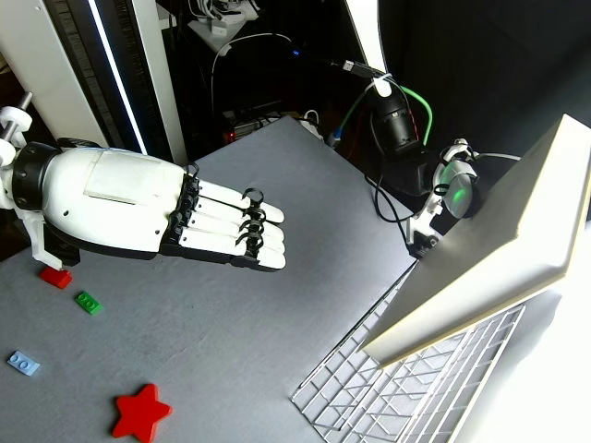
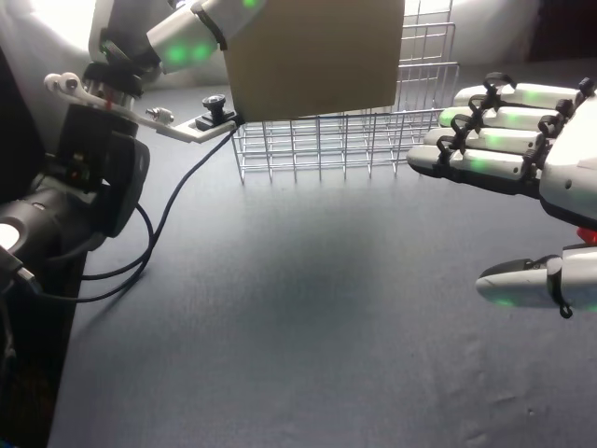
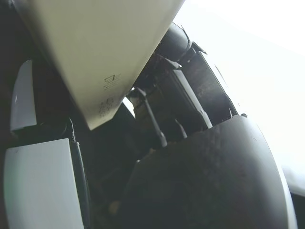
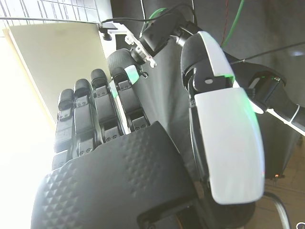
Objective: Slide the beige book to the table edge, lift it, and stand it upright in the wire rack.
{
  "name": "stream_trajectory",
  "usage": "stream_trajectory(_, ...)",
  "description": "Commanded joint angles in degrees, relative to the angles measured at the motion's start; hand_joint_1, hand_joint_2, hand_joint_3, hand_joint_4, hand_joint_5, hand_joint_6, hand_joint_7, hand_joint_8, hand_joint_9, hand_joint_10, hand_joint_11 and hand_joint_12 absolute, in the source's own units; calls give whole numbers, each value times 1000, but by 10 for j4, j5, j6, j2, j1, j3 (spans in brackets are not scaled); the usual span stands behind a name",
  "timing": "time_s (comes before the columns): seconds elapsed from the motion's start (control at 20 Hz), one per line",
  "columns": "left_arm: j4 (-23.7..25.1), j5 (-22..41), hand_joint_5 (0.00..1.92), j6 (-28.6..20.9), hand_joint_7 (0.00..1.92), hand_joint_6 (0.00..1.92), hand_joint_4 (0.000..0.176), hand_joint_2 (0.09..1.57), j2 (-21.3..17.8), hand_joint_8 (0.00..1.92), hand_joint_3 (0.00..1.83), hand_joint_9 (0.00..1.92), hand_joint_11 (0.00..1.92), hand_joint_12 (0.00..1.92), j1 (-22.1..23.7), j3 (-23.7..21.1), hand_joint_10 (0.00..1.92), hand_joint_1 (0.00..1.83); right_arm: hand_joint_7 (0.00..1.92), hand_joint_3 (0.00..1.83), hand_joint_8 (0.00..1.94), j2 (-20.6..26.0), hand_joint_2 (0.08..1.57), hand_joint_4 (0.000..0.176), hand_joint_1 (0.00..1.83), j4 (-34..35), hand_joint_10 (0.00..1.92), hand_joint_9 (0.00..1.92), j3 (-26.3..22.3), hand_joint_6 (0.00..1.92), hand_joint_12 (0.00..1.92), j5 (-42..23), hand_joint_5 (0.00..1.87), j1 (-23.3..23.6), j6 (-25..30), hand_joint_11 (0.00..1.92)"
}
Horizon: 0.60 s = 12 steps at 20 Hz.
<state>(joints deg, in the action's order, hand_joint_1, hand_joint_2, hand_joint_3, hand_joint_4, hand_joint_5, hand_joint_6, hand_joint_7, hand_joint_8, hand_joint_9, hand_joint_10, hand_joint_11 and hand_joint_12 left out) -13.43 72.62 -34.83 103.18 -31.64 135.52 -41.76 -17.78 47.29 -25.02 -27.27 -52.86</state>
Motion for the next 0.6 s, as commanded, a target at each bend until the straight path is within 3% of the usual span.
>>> stream_trajectory(0.0, -12, 22, 845, 7, 950, 955, 0, 1165, -4, 1321, 0, 1045, 860, 1490, 0, 11, 1288, 1249, 150, 1, 1, 2, 1176, 0, 89, 9, 1, 110, 1, 1, 133, -67, 87, 8, -2, 0)
stream_trajectory(0.25, -12, 19, 803, 11, 922, 1021, 0, 1183, -3, 1364, 2, 1031, 850, 1491, 5, 40, 1297, 1239, 124, 4, 0, -1, 1186, 0, 41, 9, 2, 109, 1, 0, 64, -69, 58, 8, -3, 0)
stream_trajectory(0.55, -12, 18, 828, 14, 927, 974, 0, 1176, -3, 1361, 0, 1029, 854, 1501, 4, 34, 1308, 1244, 96, 1, 1, -5, 1194, 0, 67, 9, 1, 107, 1, 0, 54, -74, 56, 8, -5, 0)
